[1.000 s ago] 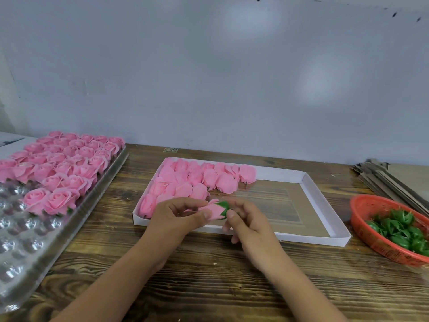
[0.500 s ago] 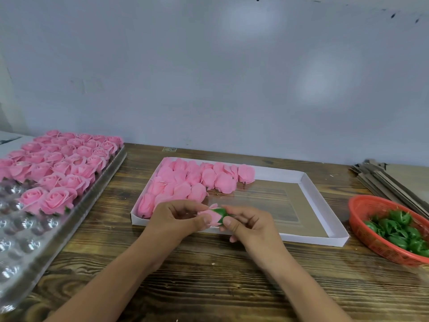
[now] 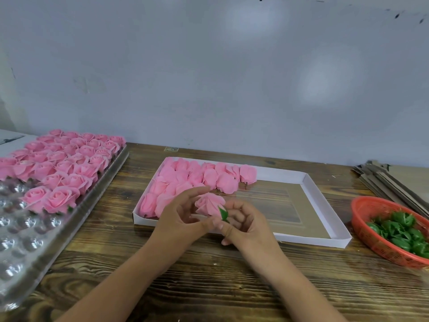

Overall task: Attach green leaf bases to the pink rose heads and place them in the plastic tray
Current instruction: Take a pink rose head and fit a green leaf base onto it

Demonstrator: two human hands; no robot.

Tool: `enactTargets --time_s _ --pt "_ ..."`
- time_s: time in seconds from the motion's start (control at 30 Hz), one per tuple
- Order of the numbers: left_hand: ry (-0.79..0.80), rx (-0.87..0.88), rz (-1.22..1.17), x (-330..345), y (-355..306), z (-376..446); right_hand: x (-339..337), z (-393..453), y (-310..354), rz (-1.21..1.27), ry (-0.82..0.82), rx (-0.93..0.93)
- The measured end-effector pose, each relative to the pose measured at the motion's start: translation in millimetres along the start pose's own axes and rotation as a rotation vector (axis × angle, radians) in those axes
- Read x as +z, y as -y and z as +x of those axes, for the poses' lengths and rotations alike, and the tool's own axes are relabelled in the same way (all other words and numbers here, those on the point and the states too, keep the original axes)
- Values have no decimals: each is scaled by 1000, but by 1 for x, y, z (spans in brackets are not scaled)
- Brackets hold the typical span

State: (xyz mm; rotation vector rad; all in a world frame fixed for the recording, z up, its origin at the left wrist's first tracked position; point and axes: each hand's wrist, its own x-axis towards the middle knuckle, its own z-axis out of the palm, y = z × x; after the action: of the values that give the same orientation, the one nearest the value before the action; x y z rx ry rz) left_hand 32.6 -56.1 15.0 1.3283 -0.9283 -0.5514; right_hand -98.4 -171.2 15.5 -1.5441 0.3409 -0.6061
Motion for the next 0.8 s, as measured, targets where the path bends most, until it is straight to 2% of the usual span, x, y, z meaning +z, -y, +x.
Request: enactTargets --time_s 0.1,0.27,0.57,0.8 --pt "-10 14 -13 -1 0 1 -3 0 0 -50 17 32" --pt "32 -6 71 -2 -2 1 -14 -2 14 -13 180 174" --pt "272 -32 49 -6 1 -3 -15 -7 15 70 371 285" --pt "421 -106 -190 -11 -4 -3 -23 -9 17 339 592 303"
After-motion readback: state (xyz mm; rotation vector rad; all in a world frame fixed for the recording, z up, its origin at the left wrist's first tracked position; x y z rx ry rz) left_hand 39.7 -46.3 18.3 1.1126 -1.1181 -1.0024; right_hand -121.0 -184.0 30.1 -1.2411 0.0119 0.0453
